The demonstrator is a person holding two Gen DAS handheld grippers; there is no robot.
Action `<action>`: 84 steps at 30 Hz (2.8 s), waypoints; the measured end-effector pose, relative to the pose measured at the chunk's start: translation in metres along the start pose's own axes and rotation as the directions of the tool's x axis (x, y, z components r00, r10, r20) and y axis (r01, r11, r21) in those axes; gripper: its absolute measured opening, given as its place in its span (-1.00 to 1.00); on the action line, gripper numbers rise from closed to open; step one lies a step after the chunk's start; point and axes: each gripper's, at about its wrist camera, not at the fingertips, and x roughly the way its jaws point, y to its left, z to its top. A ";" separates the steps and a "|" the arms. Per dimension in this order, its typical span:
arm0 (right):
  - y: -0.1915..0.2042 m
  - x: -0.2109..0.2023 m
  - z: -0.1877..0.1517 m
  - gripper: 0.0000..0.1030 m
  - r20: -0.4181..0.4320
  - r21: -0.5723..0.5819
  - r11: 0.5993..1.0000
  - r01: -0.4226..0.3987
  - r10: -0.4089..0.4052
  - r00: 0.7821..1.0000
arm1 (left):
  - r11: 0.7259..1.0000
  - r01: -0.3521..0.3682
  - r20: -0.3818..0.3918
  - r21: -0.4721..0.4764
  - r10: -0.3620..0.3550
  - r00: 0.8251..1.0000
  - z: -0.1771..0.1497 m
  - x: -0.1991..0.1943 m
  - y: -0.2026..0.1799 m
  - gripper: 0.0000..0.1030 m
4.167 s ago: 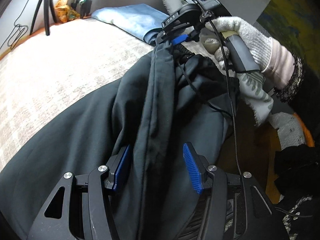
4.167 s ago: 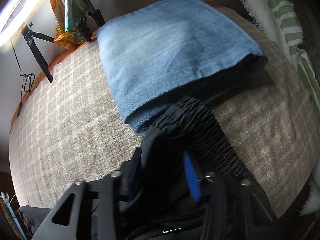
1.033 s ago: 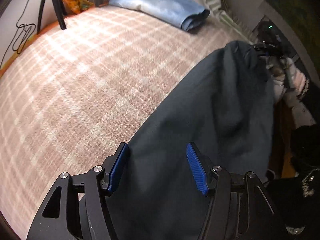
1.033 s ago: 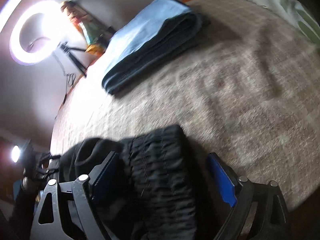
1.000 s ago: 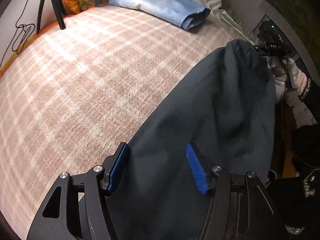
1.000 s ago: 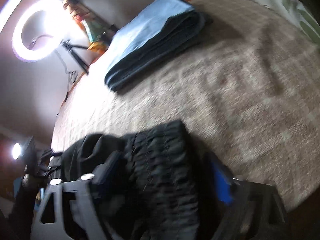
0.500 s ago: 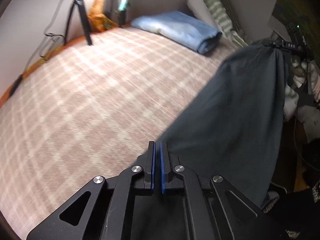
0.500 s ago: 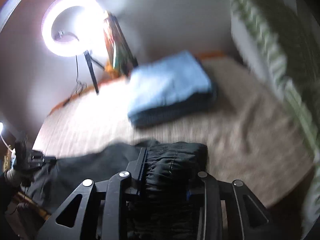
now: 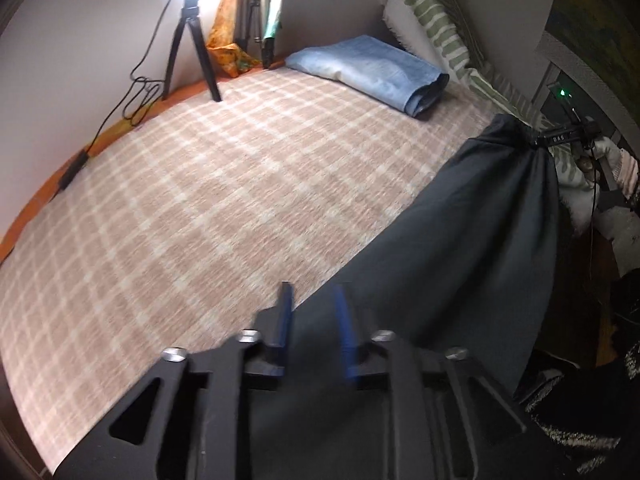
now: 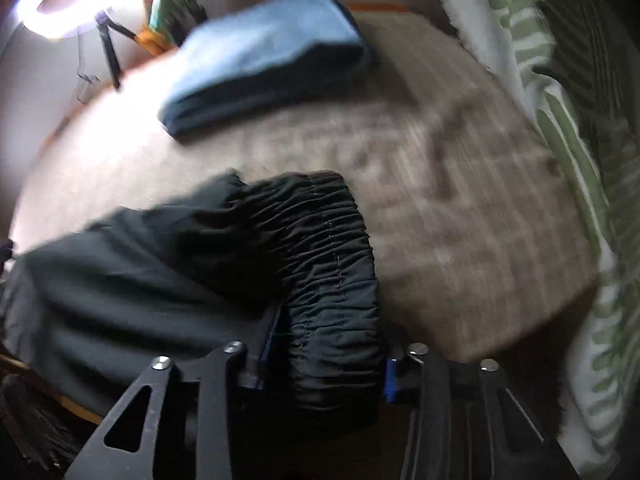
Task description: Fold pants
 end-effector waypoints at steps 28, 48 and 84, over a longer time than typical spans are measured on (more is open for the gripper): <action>0.274 0.052 0.056 -0.59 -0.245 -0.534 0.684 -0.497 0.438 0.865 | 0.998 0.042 0.005 -0.057 -0.042 0.999 0.003 0.007 0.008 -0.42; 0.271 0.004 -0.046 -0.80 -0.195 -0.666 0.621 -0.412 0.389 0.901 | 0.967 0.238 -0.143 0.087 -0.224 0.964 -0.027 0.042 -0.069 -0.42; 0.364 -0.003 0.093 -0.99 0.118 -0.738 0.668 -0.091 0.261 0.958 | 0.967 -0.127 -0.003 -0.219 0.129 0.992 -0.129 -0.060 0.044 -0.41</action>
